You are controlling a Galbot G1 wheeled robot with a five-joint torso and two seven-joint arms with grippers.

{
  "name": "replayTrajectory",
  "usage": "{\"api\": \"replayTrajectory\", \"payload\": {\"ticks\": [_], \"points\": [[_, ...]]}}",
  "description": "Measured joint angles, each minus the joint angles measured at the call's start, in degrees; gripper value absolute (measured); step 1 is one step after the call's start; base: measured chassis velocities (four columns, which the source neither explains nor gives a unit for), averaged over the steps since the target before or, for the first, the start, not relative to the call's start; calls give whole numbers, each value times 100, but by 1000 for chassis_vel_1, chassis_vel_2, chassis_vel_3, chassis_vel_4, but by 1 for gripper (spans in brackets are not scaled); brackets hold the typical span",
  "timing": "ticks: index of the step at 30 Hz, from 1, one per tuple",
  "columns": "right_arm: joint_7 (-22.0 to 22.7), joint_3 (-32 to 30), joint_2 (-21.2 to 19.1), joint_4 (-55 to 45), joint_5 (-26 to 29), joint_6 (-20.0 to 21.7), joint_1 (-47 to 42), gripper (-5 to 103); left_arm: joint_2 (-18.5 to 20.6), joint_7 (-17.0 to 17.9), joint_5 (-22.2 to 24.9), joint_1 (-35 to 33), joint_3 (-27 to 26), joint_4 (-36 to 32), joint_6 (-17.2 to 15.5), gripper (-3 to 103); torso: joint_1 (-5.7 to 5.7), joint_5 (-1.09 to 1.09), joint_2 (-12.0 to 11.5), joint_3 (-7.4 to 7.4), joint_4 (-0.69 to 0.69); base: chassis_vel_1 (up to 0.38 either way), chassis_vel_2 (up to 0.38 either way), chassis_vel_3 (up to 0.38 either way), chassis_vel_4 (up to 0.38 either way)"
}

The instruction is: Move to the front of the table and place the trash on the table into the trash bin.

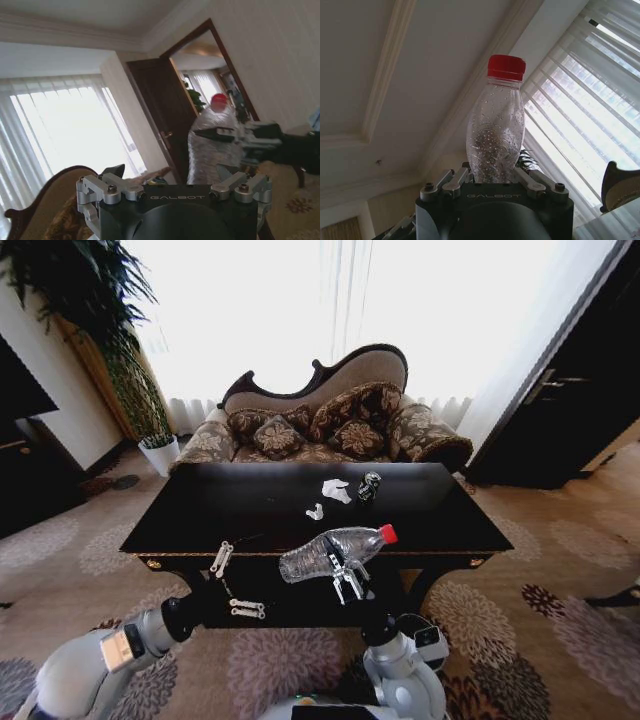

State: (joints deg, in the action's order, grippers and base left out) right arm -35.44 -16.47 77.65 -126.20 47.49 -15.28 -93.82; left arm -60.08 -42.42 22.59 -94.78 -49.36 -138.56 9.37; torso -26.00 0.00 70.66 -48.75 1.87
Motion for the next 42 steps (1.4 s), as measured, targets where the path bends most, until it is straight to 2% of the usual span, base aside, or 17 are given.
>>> {"api": "replayTrajectory", "payload": {"ticks": [5,7,8,9,10,13,18,25,29,32,33,37,38,39,42], "points": [[-279,-15,-18,213,-27,-160,-45,24,-268,204,385,272,-60,122,-159,100,0,-1,0,0,0,0,0,0,0],[-547,-23,-12,396,-45,-362,-75,24,-383,342,689,348,-181,154,-289,100,0,0,0,0,0,0,0,0,0],[-743,-26,-11,500,-49,-478,-84,24,-424,413,847,369,-245,168,-338,100,0,-1,0,0,0,0,0,0,0],[-1181,-39,-11,712,-51,-680,-91,24,-469,546,1113,389,-360,193,-406,100,0,0,0,0,0,0,0,0,0],[-1181,-39,-11,712,-51,-680,-91,24,-469,546,1113,389,-360,193,-406,100,0,0,0,0,0,0,0,0,0],[-1943,-45,5,1042,-185,-884,-70,24,-550,752,1637,424,-640,218,-538,100,0,-1,0,0,0,0,0,0,0],[-2152,19,32,1447,-738,-1047,91,24,-658,807,1894,439,-966,228,-608,100,0,-1,0,0,-1,0,0,0,0],[-2134,6,6,2224,-1243,-1312,314,24,-729,812,2044,357,-1284,154,-623,100,0,-1,0,0,-1,0,0,0,0],[-1954,-103,-40,2978,-1612,-1375,571,24,-746,814,2143,315,-1474,91,-636,100,0,0,0,0,-1,0,0,0,0],[-1393,-134,-48,3617,-1961,-1355,854,24,-775,816,2190,271,-1598,60,-639,100,0,0,0,0,-1,0,0,0,0],[-1393,-134,-48,3617,-1961,-1355,854,24,-775,816,2190,271,-1598,60,-639,100,0,0,0,0,-1,0,0,0,0],[-621,-339,-35,4264,-2952,-1215,1147,24,-832,816,2216,248,-1678,18,-639,100,0,-1,0,0,-1,0,0,0,0],[-621,-339,-35,4264,-2952,-1215,1147,24,-832,816,2216,248,-1678,18,-639,100,0,-1,0,0,-1,0,0,0,0],[-491,-418,-51,4476,-3281,-1208,1233,24,-847,816,2245,249,-1721,9,-645,100,0,0,0,0,-1,0,0,0,0],[-304,-466,-88,4723,-3570,-1206,1345,24,-850,816,2282,250,-1796,8,-655,100,0,0,0,0,0,0,0,0,0]]}}
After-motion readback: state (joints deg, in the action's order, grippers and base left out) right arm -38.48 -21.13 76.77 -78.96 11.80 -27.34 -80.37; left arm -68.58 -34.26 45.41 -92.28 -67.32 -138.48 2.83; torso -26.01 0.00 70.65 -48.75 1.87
